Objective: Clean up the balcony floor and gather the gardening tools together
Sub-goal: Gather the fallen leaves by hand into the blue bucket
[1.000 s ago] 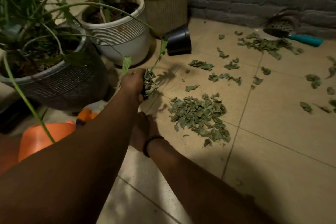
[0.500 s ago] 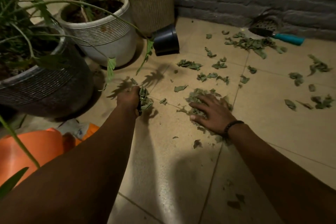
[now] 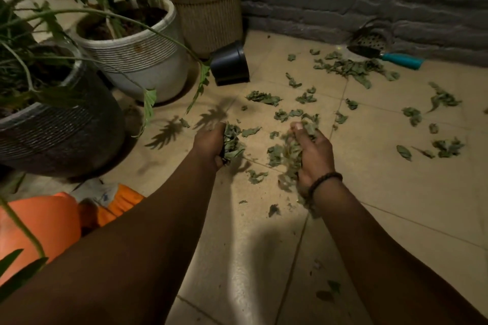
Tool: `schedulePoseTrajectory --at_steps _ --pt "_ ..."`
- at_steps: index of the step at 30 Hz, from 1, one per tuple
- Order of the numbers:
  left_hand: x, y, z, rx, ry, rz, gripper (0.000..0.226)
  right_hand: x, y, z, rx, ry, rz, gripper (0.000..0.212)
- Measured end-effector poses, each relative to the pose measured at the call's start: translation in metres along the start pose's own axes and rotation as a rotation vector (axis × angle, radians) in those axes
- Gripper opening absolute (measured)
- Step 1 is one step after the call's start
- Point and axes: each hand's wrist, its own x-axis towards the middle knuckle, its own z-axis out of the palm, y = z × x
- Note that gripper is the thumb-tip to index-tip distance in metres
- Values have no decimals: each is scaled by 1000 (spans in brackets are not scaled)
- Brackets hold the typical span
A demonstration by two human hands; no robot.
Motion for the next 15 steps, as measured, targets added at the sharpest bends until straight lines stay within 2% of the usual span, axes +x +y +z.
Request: schedulePoseTrajectory --at_steps 1,3,5,8,11,15 --pt "-3 2 7 -15 -35 -11 27 1 -10 4 206 -28 79 32" --pt "-11 6 20 -39 -105 -26 38 -3 -32 15 568 -127 153 20" --pt "-22 9 34 -76 -168 -38 39 -12 -44 31 740 -208 154 15" --pt "-41 15 57 -106 -290 -16 39 -21 -47 53 607 -156 -11 22" --pt "-56 18 74 -115 -365 -5 41 -23 -44 61 235 -29 -260 29" --pt "-64 20 79 -139 -416 13 41 -30 -42 59 -115 91 -321 39"
